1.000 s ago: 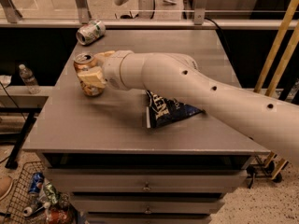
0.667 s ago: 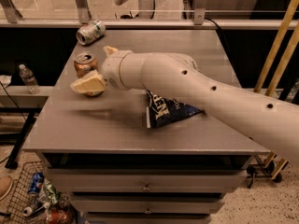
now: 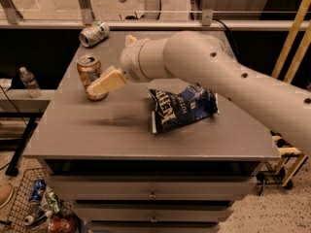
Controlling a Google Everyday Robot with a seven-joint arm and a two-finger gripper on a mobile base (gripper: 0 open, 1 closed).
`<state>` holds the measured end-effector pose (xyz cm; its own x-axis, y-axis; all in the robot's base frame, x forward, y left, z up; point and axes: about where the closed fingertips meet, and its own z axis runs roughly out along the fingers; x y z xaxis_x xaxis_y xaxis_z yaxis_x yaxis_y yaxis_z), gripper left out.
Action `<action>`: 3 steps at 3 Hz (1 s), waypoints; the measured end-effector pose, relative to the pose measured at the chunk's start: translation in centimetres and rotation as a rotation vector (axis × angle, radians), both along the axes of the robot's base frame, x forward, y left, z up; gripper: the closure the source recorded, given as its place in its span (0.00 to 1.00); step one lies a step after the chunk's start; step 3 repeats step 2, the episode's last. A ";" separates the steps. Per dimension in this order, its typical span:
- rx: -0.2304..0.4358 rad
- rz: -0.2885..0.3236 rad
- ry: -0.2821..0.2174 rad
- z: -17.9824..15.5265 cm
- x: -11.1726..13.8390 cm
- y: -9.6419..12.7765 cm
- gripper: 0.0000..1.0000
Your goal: Place orange can upright
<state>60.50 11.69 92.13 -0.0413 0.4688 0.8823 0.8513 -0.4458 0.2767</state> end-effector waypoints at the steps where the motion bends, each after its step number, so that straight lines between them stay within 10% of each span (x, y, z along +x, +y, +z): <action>1: -0.130 -0.057 0.019 1.1 -0.2 -5.1 0.00; 3: -0.150 -0.048 0.038 0.5 -0.7 -5.2 0.00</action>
Offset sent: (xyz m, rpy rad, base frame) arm -0.0018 -0.0423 0.0088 -0.1086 0.0158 -0.0472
